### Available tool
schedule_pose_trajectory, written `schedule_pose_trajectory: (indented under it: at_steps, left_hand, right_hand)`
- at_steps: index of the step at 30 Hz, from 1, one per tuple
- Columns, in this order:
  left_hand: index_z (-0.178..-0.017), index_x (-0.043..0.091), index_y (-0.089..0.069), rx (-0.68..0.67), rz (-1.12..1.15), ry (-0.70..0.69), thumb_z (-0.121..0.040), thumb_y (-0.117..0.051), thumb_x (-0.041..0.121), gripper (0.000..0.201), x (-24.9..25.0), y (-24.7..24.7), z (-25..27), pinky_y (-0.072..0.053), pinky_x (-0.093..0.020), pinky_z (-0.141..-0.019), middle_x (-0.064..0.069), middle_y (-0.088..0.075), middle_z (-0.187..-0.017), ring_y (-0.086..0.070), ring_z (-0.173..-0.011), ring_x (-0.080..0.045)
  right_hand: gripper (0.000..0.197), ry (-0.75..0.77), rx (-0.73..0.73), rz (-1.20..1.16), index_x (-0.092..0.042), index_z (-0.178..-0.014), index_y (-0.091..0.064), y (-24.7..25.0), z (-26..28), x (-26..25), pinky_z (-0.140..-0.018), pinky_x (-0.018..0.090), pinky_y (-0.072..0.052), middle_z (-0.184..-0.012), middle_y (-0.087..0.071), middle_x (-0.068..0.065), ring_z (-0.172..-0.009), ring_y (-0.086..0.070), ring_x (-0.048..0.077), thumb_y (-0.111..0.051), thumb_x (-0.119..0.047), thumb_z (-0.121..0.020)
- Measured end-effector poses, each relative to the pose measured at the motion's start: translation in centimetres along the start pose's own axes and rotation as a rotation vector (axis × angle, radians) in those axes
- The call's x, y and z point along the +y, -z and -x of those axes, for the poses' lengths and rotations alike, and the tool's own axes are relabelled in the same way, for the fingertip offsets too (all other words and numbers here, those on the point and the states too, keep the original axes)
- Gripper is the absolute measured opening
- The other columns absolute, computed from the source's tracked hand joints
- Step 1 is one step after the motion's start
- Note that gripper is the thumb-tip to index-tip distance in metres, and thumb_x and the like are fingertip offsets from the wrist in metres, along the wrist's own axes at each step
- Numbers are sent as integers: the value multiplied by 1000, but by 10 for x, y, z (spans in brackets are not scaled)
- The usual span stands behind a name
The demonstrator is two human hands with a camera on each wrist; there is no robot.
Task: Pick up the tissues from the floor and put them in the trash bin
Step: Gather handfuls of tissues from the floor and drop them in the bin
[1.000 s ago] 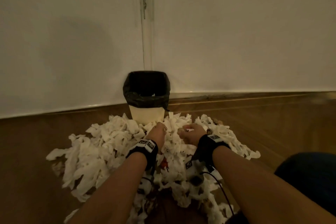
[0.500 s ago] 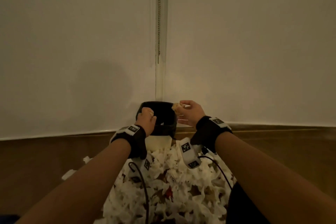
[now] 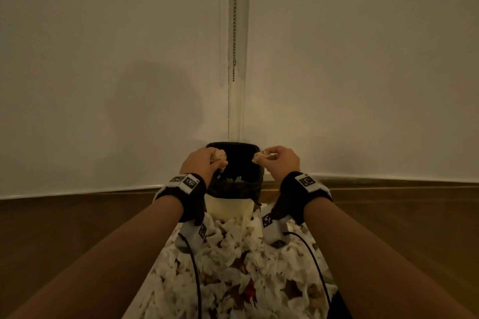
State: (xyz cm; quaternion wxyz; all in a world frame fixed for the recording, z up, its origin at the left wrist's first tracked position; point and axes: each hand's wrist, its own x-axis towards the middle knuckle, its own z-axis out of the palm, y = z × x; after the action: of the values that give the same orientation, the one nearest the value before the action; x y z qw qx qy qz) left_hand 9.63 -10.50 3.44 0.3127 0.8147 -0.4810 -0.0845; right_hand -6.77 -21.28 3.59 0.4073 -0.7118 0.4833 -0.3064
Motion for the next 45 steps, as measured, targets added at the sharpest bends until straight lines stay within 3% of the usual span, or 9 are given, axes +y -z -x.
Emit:
schedule_pose_trajectory:
  at_steps: [6, 15, 19, 22, 27, 31, 37, 41, 45]
  left_hand:
    - [-121, 10, -59, 58, 124, 216, -87, -63, 25, 37, -22, -29, -25, -44, -31, -89, -15, -64, -116, -57, -108, -31]
    - [-144, 13, -31, -12, 362, 299, -88, -61, 30, 66, -30, -57, -39, -39, -36, -105, -10, -45, -141, -47, -126, -27]
    - [-123, 12, -54, 64, 414, 235, -93, -54, 28, 34, -30, -63, -29, -49, -42, -94, -10, -60, -120, -60, -106, -26]
    - [-87, 18, -64, 73, 361, 179, -97, -44, 31, 26, -29, -66, -14, -49, -30, -82, -1, -65, -88, -61, -84, -17]
    - [-79, 18, -64, -88, 302, 163, -98, -41, 24, 30, -25, -92, 23, -50, -30, -76, 0, -65, -79, -59, -75, -17]
    - [-91, 22, -61, -233, 169, 160, -95, -42, 19, 20, -26, -118, 54, -51, -29, -69, -4, -70, -89, -63, -79, -20]
    - [-114, 9, -63, -711, -262, 87, -96, -44, 19, 28, -34, -146, 88, -47, -32, -90, -10, -61, -118, -57, -107, -26]
    - [-121, 8, -60, -799, -416, 68, -97, -43, 15, 30, -46, -161, 102, -41, -29, -96, -11, -55, -128, -52, -116, -25]
    - [-125, 6, -56, -782, -468, 56, -99, -37, 14, 32, -57, -175, 113, -40, -31, -99, -12, -53, -132, -50, -119, -26]
  right_hand:
    - [41, -179, -65, -131, -8, -118, -59, -30, -16, 17, -61, 24, -56, -99, -68, 12, -75, -66, 20, -73, -18, -80]
    - [55, -193, -154, -94, -13, -136, -46, -52, -25, 31, -98, 39, -48, -126, -57, 12, -112, -59, 27, -66, -16, -85]
    - [7, -209, -138, -131, -12, -96, -62, -48, -23, 33, -89, 39, -55, -99, -69, 11, -90, -69, 22, -60, -15, -89]
    - [18, -207, -101, -94, -15, -77, -61, -39, -16, 32, -80, 39, -58, -78, -66, 6, -72, -66, 19, -53, -18, -93]
    - [23, -229, -158, 11, -7, -75, -65, -33, 8, 42, -74, 43, -58, -79, -64, 12, -70, -60, 23, -51, -13, -92]
    - [25, -240, -197, 106, 0, -87, -68, -32, 33, 70, -71, 38, -57, -84, -70, 16, -69, -62, 22, -51, -17, -93]
    - [30, -462, -292, 149, -13, -69, -60, -30, 81, 145, -56, 26, -53, -74, -72, 6, -58, -65, 14, -48, -18, -96]
    - [21, -545, -318, 223, -5, -91, -67, -26, 99, 177, -52, 22, -52, -72, -71, 3, -59, -65, 11, -51, -19, -94]
    - [20, -585, -324, 238, -7, -84, -69, -32, 108, 191, -63, 28, -57, -79, -71, 5, -64, -65, 14, -54, -17, -93]
